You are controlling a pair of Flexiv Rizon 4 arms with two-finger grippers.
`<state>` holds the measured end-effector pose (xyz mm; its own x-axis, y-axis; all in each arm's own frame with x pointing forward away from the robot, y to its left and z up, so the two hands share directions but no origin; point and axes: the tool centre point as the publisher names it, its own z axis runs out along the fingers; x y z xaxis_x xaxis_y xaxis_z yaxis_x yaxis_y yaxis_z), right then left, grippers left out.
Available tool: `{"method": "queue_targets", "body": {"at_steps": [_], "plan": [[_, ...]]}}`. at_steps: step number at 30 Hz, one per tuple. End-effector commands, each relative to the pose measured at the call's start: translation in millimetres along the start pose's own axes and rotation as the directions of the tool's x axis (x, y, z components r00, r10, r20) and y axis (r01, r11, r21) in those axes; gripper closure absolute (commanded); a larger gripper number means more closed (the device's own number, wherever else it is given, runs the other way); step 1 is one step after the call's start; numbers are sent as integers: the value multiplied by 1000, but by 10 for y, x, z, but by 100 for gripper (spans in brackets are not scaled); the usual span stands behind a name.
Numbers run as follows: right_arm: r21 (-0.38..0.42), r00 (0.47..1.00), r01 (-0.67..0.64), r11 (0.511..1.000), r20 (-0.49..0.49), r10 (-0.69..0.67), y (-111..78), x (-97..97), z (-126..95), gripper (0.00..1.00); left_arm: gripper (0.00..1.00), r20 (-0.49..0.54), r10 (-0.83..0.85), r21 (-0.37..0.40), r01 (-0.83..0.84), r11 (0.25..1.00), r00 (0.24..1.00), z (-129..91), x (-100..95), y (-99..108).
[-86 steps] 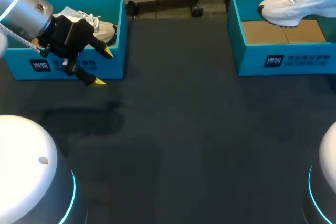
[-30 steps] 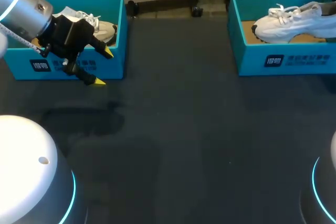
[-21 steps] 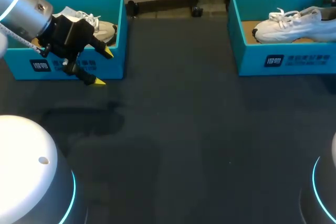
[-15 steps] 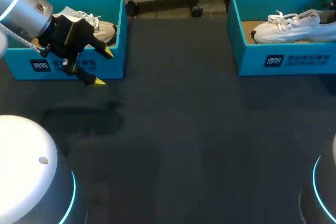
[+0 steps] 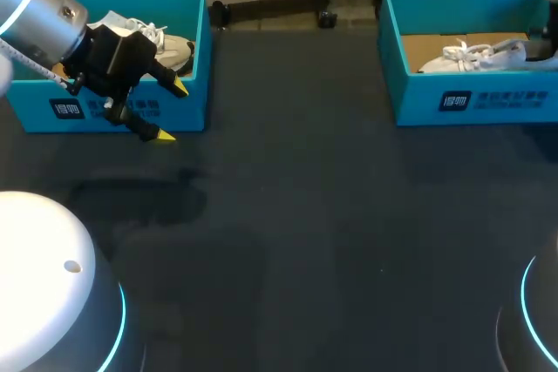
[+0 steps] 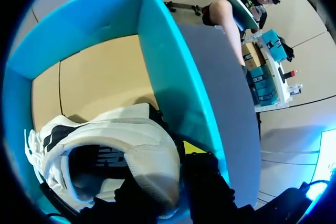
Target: Take the shoe out of the shoebox, open the shoe tongue, remove and reinsert the insole, then place the shoe into the shoebox
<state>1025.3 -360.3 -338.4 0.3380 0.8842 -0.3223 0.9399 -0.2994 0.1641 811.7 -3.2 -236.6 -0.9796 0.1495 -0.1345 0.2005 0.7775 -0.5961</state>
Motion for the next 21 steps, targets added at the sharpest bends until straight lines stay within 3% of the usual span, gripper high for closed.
{"method": "queue_targets", "body": {"at_steps": [1, 17, 18, 19, 21], "plan": [[1, 1000, -1, 1000, 2, 1, -11, 29, 89, 100, 0, 1, 1, -2, -1, 1000, 1000, -5, 11, 1], [25, 1000, -7, 1000, 14, 7, -78, 58, 292, 100, 0, 1, 1, -2, -1, 1000, 1000, -5, 11, 1], [24, 1000, -8, 1000, 13, 8, -79, 58, 292, 94, 0, 1, 1, -2, -1, 1000, 1000, -5, 11, 1], [22, 1000, -8, 1000, 12, 8, -80, 59, 289, 81, 0, 1, 1, -2, -1, 1000, 1000, -5, 11, 1], [19, 1000, -8, 1000, 10, 8, -81, 64, 281, 75, 0, 1, 1, -2, -1, 1000, 1000, -5, 11, 1]]}}
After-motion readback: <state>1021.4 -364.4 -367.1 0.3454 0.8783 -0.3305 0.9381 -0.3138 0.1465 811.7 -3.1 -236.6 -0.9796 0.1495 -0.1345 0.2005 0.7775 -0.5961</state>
